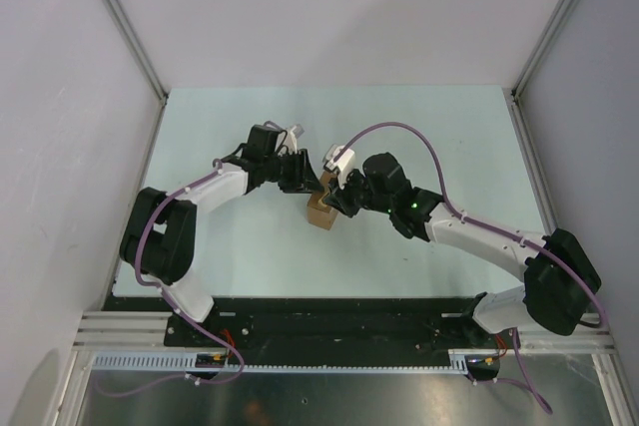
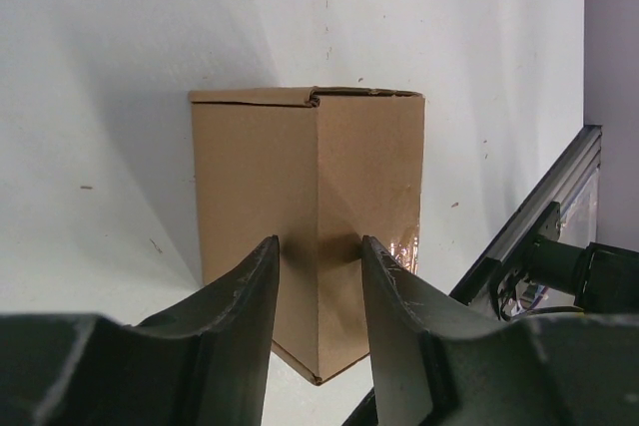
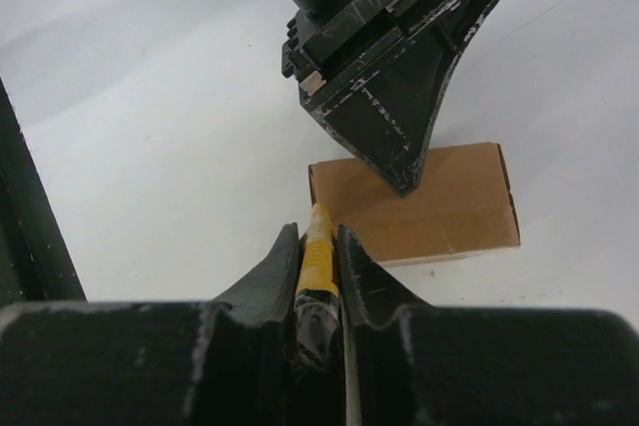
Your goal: Unpack the express box
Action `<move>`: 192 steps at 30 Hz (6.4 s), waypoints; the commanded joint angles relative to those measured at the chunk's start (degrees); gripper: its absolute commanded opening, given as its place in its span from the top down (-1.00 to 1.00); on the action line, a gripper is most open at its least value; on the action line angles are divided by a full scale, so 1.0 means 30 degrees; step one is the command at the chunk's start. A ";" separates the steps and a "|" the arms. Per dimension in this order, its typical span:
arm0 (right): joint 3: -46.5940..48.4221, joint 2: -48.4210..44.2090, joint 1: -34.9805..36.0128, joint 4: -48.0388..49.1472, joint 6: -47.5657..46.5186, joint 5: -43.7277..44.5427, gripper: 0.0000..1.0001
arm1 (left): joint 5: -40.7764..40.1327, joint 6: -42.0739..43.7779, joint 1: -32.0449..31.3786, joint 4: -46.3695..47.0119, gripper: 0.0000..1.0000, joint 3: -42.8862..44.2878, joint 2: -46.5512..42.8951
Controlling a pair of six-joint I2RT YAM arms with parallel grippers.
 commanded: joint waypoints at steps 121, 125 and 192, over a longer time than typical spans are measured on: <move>0.2216 -0.2580 -0.1700 -0.6329 -0.3440 -0.1570 1.00 | -0.6612 0.5488 -0.1977 -0.7003 0.64 0.1796 0.2518; 0.2216 -0.2756 -0.1758 -0.6270 -0.3118 -0.1366 1.00 | -0.6376 0.5371 -0.1977 -0.6974 0.63 0.1883 0.2400; -0.2617 -0.0792 -0.3281 0.0059 0.8749 1.0290 1.00 | 0.0547 0.2881 -0.1244 -0.4864 0.10 0.1856 -0.1259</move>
